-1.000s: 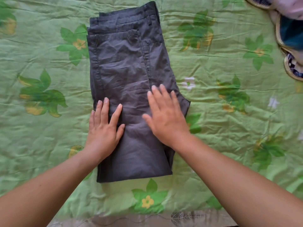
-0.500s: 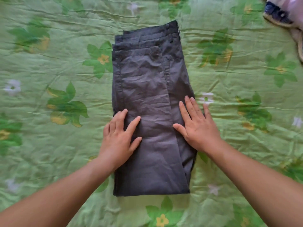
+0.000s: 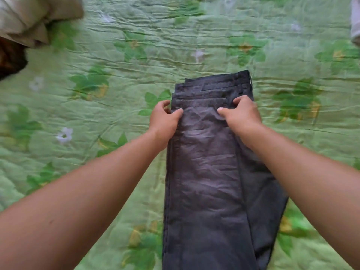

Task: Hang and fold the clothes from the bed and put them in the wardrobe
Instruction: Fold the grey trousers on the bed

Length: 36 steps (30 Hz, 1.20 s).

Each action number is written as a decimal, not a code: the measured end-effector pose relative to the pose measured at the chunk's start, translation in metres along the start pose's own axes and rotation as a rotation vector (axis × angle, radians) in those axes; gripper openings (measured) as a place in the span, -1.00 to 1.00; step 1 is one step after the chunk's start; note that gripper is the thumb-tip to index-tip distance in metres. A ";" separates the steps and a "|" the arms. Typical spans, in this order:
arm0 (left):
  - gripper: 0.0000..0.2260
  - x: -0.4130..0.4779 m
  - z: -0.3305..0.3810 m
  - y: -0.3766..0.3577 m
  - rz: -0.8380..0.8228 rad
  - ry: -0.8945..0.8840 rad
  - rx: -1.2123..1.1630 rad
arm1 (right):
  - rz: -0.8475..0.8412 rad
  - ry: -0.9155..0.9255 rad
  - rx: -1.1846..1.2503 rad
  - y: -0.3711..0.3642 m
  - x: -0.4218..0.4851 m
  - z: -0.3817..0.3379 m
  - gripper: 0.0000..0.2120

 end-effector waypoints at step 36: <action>-0.35 -0.154 -0.078 -0.020 -0.119 -0.504 0.900 | -0.207 0.575 -0.823 -0.021 -0.167 0.120 -0.26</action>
Point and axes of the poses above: each hand's wrist, its own x-axis towards the middle knuckle, its own y-axis out of the back of the hand, z = x × y, the point moved 8 cm from there along x, towards the middle knuckle, and after that the axes turned 9 degrees about x, right-handed, at the moved point
